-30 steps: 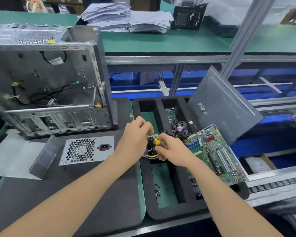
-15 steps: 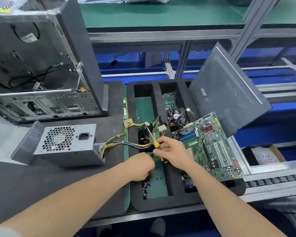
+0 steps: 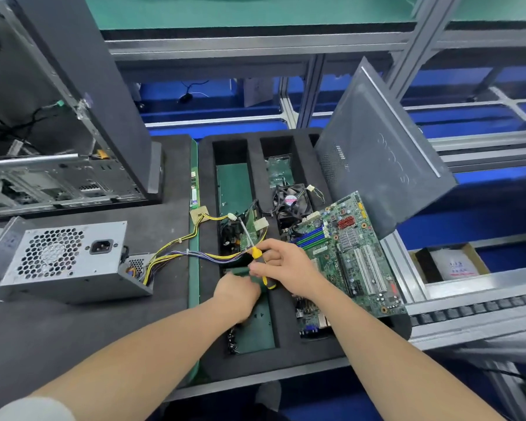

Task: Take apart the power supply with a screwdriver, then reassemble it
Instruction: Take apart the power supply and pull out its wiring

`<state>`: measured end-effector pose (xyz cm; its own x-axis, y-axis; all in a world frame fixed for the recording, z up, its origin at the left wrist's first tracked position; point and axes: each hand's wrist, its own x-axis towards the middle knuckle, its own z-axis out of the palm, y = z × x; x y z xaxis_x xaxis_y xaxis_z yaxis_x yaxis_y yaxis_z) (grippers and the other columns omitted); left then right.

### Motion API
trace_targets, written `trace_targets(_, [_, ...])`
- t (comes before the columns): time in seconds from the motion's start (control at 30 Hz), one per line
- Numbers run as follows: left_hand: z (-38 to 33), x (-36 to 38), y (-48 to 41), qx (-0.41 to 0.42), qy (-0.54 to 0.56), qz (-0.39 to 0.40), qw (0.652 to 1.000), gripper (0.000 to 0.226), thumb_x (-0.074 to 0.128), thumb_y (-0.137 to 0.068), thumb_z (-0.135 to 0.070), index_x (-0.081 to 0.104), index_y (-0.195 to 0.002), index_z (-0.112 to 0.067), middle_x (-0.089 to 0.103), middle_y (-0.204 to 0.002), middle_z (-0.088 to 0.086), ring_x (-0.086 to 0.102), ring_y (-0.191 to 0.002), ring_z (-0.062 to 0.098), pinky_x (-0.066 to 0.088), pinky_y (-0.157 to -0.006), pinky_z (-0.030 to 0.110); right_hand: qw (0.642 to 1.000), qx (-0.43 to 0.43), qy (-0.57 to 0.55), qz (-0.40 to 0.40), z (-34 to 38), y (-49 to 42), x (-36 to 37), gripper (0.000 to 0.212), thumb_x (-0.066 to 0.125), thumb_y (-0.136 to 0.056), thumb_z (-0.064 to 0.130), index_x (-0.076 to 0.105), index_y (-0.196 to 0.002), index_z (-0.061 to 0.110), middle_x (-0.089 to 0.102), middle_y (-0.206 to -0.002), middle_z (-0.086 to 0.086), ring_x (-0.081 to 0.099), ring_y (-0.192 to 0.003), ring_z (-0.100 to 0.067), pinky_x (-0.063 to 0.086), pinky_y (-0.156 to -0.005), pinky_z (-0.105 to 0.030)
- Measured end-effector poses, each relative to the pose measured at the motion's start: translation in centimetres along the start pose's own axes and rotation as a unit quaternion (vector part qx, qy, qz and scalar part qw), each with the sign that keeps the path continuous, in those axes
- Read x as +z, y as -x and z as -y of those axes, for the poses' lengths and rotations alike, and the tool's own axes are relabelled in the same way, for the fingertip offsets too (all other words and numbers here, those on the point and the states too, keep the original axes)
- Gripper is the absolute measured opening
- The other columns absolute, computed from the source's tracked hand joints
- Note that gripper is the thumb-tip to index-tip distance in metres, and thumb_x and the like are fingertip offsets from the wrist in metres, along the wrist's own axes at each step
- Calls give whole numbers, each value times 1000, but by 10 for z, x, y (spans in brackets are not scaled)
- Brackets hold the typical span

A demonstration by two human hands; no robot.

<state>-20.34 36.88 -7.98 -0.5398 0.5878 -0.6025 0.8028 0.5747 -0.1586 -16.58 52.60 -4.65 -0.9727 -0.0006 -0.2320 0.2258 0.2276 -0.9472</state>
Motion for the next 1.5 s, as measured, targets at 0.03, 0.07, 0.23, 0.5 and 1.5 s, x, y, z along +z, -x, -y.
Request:
trace_targets(0.03, [0, 1, 0, 7, -5, 3, 1000, 39, 69, -91, -10, 61, -129, -11, 66, -130, 8, 64, -122, 28, 48, -105, 38, 1000, 4, -8, 0, 0, -1, 0, 27, 84, -86, 33, 72, -109, 29, 59, -71, -11, 71, -78, -32, 59, -86, -54])
trace_targets(0.07, [1, 1, 0, 16, -12, 6, 1000, 40, 70, -91, -10, 61, -130, -11, 66, -131, 8, 63, -123, 28, 47, -105, 38, 1000, 7, -23, 1, -1, -1, 0, 28, 84, -85, 33, 72, -110, 28, 61, -75, -18, 73, -89, -45, 57, -92, -60])
trace_targets(0.23, [2, 6, 0, 30, -26, 11, 999, 40, 66, -95, -9, 61, -135, -11, 62, -140, 8, 56, -134, 30, 38, -113, 39, 999, 1, -40, 19, -1, 2, 0, 33, 81, -90, 29, 68, -119, 19, 80, -94, -9, 78, -98, -34, 56, -97, -59])
trace_targets(0.5, [9, -5, 3, 86, -110, 17, 990, 38, 63, -98, -8, 60, -135, -10, 60, -142, 9, 57, -132, 29, 46, -108, 37, 999, 2, -39, 18, 1, 3, 1, 33, 79, -92, 32, 66, -120, 19, 81, -98, -5, 78, -98, -24, 59, -96, -54])
trace_targets(1.5, [-10, 0, 27, 233, -108, 36, 966, 15, 67, -90, -4, 70, -104, -10, 69, -112, 15, 69, -100, 38, 54, -86, 42, 996, 18, -83, 10, -4, -4, 1, 31, 79, -95, 19, 66, -121, 9, 81, -97, -12, 78, -96, -32, 58, -99, -54])
